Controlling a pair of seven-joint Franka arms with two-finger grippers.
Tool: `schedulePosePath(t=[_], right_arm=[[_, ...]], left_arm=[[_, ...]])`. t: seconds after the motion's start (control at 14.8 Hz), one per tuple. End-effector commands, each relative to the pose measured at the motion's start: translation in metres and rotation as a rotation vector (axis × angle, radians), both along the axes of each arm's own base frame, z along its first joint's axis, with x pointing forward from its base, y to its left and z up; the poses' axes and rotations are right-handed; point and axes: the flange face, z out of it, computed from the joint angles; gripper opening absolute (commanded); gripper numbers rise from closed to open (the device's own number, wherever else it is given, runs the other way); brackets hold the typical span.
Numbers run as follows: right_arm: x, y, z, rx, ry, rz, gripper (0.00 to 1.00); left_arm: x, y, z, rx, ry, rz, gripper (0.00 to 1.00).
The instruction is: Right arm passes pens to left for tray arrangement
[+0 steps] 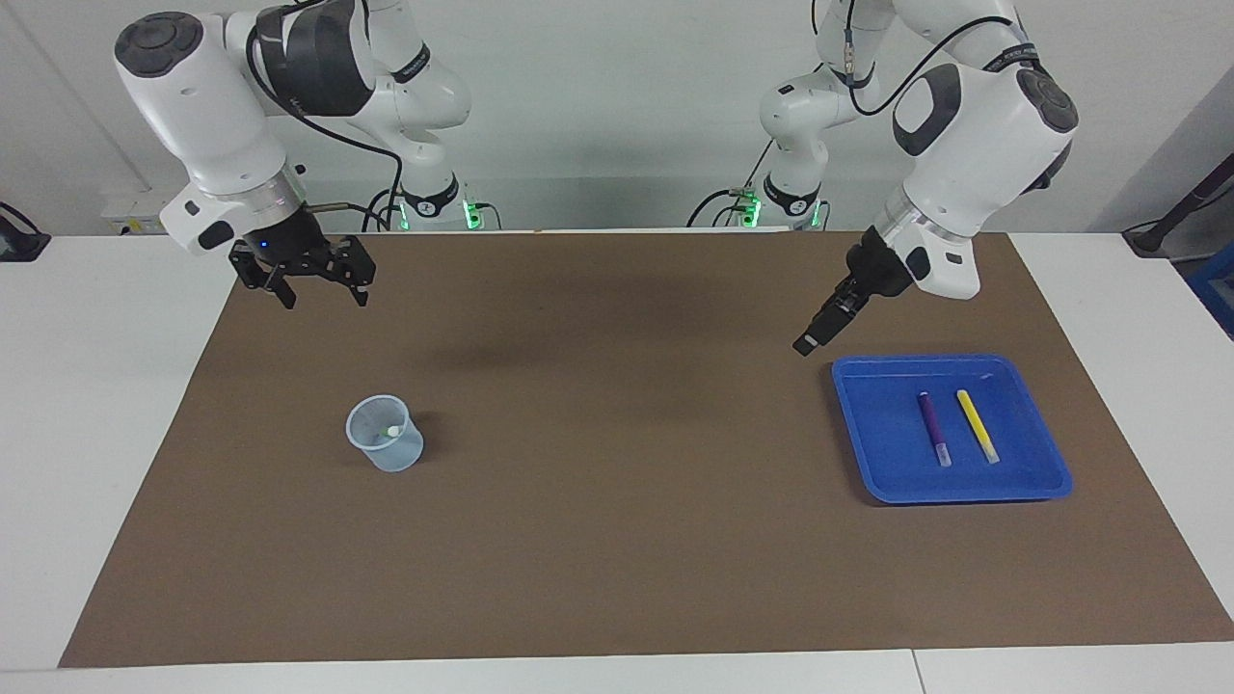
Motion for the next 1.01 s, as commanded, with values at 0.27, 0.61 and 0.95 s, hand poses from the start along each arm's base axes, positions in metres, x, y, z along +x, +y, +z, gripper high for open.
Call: schedulePosePath(t=[0.27, 0.61, 0.95], right_arm=[[0.038, 0.02, -0.061, -0.095, -0.014, 0.105, 1.0], [0.063, 0.037, -0.099, -0.13, -0.037, 0.158, 1.0], [0.082, 0.062, -0.135, -0.12, -0.068, 0.195, 1.0]], left_arm=[[-0.003, -0.036, -0.004, -0.066, 0.012, 0.209, 1.0], [-0.007, -0.036, -0.011, -0.071, -0.03, 0.284, 1.0], [-0.003, -0.043, -0.01, -0.121, -0.029, 0.444, 1.0]])
